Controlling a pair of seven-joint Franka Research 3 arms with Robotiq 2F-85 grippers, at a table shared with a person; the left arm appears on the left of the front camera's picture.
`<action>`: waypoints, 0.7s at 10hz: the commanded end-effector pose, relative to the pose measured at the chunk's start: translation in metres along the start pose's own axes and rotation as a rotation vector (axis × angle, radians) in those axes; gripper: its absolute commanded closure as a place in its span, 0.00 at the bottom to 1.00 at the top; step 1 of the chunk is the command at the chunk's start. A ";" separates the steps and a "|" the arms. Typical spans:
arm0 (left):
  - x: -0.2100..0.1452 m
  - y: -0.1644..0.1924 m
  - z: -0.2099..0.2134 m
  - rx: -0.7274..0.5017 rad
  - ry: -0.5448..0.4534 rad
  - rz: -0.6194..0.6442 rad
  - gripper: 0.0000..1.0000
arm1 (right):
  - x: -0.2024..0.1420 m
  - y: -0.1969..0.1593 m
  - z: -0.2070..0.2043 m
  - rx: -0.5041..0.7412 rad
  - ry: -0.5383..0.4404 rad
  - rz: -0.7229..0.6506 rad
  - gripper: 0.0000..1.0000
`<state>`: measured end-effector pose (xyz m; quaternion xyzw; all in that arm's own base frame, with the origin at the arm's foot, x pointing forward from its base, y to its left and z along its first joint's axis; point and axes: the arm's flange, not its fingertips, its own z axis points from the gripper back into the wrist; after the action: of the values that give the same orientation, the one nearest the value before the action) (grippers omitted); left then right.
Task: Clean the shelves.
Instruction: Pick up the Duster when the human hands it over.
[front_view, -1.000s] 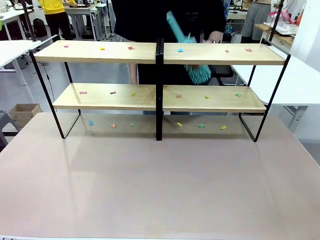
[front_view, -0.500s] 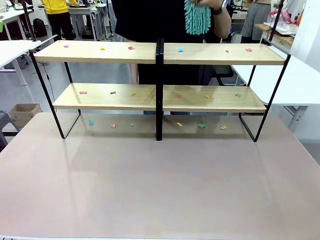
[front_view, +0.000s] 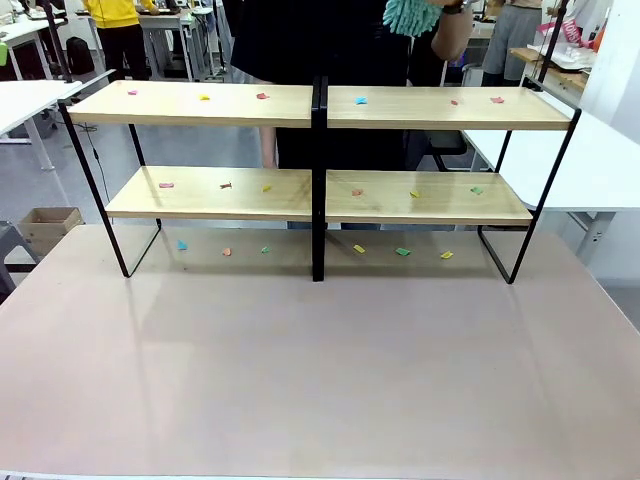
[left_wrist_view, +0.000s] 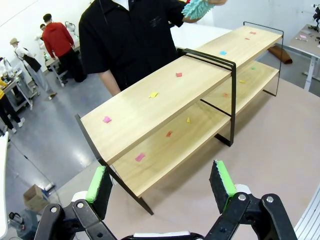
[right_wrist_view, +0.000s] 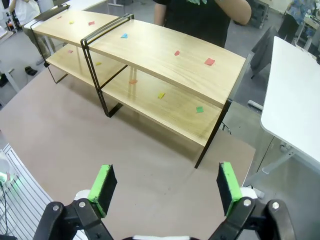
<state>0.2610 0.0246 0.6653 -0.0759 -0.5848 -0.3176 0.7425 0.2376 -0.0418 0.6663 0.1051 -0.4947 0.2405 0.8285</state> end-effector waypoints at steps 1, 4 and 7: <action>0.000 0.000 0.000 0.001 0.000 -0.001 0.00 | 0.000 0.000 0.000 0.000 -0.001 -0.001 0.00; 0.000 0.000 0.000 0.001 0.000 -0.001 0.00 | 0.000 0.000 0.000 0.000 -0.001 -0.001 0.00; 0.000 0.000 0.000 0.001 0.000 -0.001 0.00 | 0.000 0.000 0.000 0.000 -0.001 -0.001 0.00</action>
<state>0.2610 0.0246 0.6653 -0.0760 -0.5848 -0.3177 0.7425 0.2376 -0.0418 0.6663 0.1051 -0.4947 0.2405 0.8285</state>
